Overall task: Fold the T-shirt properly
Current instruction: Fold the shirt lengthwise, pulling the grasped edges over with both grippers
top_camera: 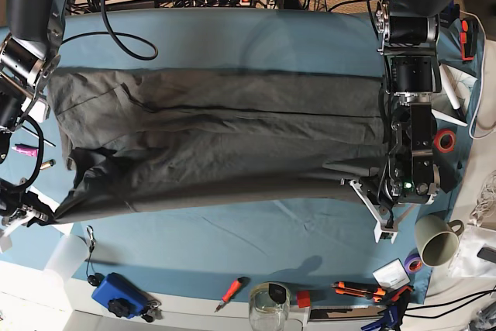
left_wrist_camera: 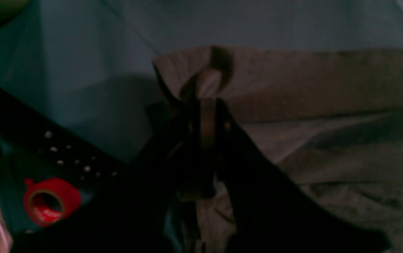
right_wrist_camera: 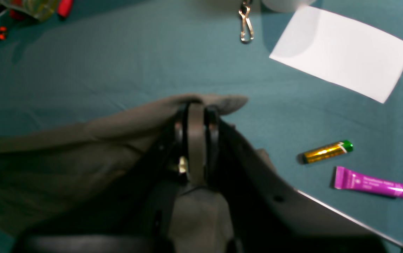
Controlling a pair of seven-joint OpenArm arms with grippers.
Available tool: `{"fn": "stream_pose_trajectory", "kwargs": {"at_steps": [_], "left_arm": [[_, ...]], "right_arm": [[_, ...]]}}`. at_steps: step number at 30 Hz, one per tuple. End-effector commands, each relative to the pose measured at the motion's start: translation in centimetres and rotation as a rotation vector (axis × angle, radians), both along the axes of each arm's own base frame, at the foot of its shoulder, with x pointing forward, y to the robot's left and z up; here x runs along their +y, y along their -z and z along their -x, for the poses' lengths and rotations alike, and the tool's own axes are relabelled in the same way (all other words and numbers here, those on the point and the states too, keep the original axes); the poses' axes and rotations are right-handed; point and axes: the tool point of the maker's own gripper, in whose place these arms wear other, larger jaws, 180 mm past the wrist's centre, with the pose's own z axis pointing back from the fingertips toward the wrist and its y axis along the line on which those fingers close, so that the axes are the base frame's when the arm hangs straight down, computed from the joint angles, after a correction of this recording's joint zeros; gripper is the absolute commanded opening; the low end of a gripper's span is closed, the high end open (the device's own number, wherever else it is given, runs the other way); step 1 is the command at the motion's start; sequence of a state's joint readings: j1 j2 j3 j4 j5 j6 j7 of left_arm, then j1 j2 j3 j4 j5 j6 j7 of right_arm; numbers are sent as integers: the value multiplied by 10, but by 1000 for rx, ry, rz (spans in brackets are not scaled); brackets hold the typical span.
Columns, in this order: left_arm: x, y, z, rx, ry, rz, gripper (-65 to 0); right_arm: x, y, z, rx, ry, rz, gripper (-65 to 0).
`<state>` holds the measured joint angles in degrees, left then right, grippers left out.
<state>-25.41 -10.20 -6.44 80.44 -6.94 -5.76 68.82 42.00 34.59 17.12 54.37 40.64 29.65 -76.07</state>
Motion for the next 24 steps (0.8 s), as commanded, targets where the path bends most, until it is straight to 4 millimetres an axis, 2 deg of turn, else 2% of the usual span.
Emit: {"fn": "stream_pose_trajectory", "kwargs": {"at_steps": [1,11,13,19,24], "left_arm": [[5,-18,-9,-50,-8,-11,-650],[0,-20,12,-83,13,-23,-650],[0,-19,17,-89,16,-26,-650],[-5,-10,33,-78,33,-18,-650],[-6,-13,35,-92,36,-19,-650]], "right_arm": [[-10,-27,-5,-79,16,21,-650],[-3,-13,18,-88,-27,143,-650],[-5,-12,21,-92,-15,126,-650],[-20,-25,31,-142,33,53,-650],[-19,-12,45,-132,21,12,-650]]}}
